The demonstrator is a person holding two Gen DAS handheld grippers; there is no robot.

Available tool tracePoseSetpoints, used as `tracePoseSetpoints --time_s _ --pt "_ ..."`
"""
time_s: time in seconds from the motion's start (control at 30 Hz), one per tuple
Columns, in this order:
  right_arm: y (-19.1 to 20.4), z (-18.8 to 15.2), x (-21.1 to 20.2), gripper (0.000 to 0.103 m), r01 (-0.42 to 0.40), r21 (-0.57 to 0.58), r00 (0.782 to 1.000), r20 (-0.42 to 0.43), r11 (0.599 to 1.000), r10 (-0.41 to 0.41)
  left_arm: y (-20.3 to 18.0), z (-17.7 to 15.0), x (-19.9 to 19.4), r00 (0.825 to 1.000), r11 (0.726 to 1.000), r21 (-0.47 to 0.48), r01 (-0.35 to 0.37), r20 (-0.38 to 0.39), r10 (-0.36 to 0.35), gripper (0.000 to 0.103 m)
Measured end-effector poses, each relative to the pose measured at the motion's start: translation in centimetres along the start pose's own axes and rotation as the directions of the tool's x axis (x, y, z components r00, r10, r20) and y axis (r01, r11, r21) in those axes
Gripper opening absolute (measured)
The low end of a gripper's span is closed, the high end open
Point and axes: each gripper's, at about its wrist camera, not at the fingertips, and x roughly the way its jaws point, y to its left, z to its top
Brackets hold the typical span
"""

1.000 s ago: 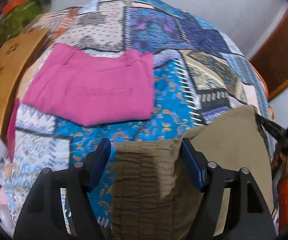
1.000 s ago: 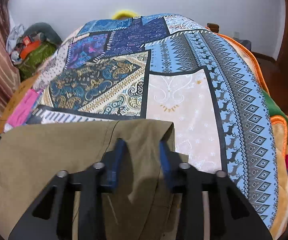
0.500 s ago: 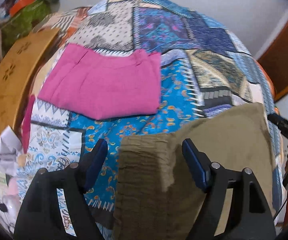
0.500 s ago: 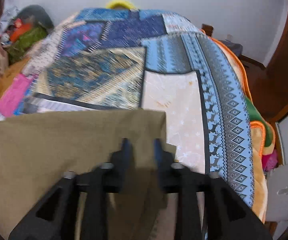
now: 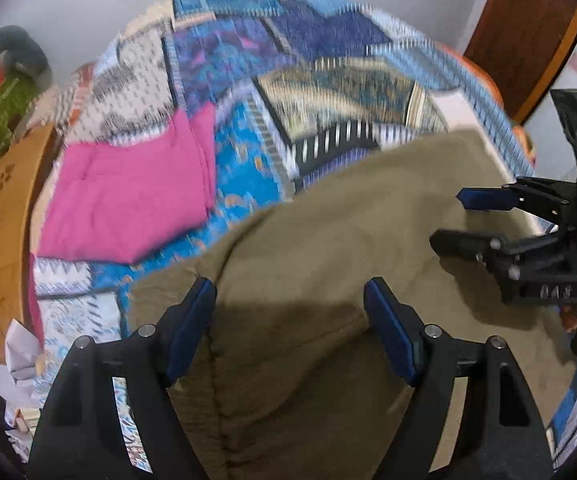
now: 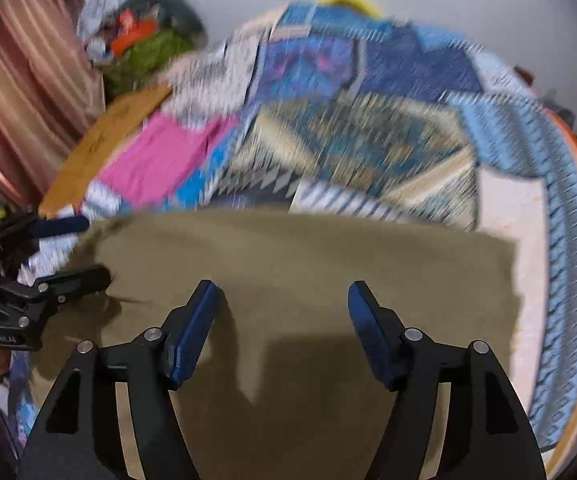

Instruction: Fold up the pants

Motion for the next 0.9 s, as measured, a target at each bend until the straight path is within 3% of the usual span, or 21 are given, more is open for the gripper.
tracePoseSetpoints --time_s 0.07,0.17,0.23,0.4,0.73,0.9 --pt "0.5 -1.3 1.5 0.064 0.007 -0.022 0.998 -0.063 1.000 -0.008 -0.4 -0.7 0.3 1.000 0.999 0.042 -0.025 0.015 0.024 0.078" --pt "1.9 -3.5 1.0 0.066 0.051 -0.128 0.997 -0.047 0.990 -0.057 -1.7 -2.1 -0.4 0.996 0.988 0.131 -0.084 0.053 0.078 0.078" --pt "2.2 -4.4 0.1 0.066 0.051 -0.135 0.998 -0.036 0.990 -0.057 -2.0 -3.0 -1.0 0.994 0.983 0.153 -0.098 0.069 0.089 0.079" --pt "1.0 -6.8 -1.9 0.067 -0.004 -0.043 0.999 -0.045 0.999 0.002 -1.2 -5.0 -2.7 0.994 0.991 0.111 -0.075 0.082 0.067 0.079" --pt "1.4 -12.4 -5.9 0.067 0.057 -0.006 0.998 -0.010 0.998 -0.057 -0.9 -9.9 -6.1 0.991 0.994 0.064 -0.083 0.109 0.076 0.082" --pt "0.5 -15.1 -7.6 0.068 0.027 0.074 1.000 -0.009 0.997 -0.027 -0.3 -11.8 -7.5 0.990 0.996 0.023 -0.087 0.116 0.084 0.083"
